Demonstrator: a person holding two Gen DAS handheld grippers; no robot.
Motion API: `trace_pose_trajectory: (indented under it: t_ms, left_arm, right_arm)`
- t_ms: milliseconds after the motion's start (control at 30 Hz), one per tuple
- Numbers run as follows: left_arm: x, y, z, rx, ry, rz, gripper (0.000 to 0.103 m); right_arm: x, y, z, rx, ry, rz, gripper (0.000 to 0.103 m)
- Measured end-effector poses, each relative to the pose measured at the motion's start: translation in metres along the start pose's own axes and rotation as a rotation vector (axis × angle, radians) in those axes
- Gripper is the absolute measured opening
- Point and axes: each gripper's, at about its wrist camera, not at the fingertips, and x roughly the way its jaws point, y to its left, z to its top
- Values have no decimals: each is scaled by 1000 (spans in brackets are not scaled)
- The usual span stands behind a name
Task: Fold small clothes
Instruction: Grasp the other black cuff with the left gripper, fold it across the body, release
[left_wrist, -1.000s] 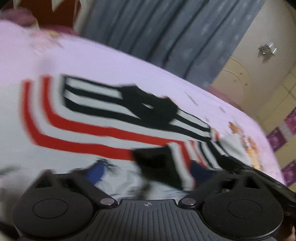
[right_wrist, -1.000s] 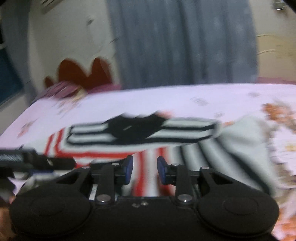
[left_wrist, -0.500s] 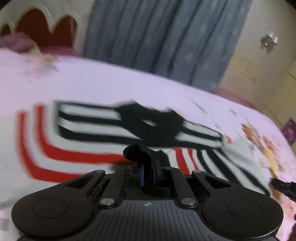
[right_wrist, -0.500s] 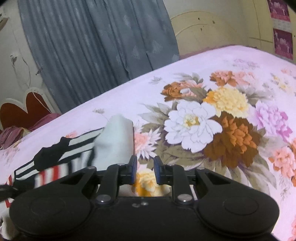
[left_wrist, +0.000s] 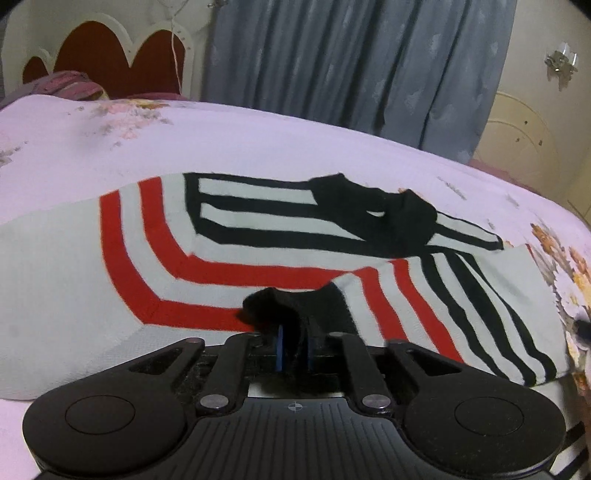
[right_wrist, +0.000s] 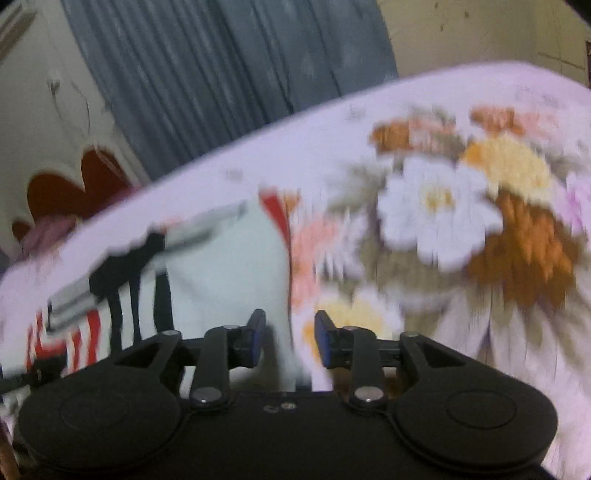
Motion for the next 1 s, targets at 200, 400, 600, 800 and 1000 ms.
trace_pose_trajectory:
  t_ms: [200, 400, 600, 800, 1000]
  left_arm:
    - [5, 12, 6, -78, -14, -11, 58]
    - [21, 18, 13, -139, -7, -35, 5]
    - [20, 8, -2, -56, -73, 50, 5]
    - [7, 14, 6, -91, -81, 75, 31]
    - [-3, -34, 25, -26, -165, -19, 46]
  right_arm:
    - [57, -20, 64, 93, -34, 116, 46]
    - [122, -34, 77, 180, 114, 199, 11]
    - [118, -13, 67, -35, 57, 81, 9]
    - [108, -10, 67, -88, 24, 37, 39]
    - [90, 36, 52, -249, 27, 153, 27]
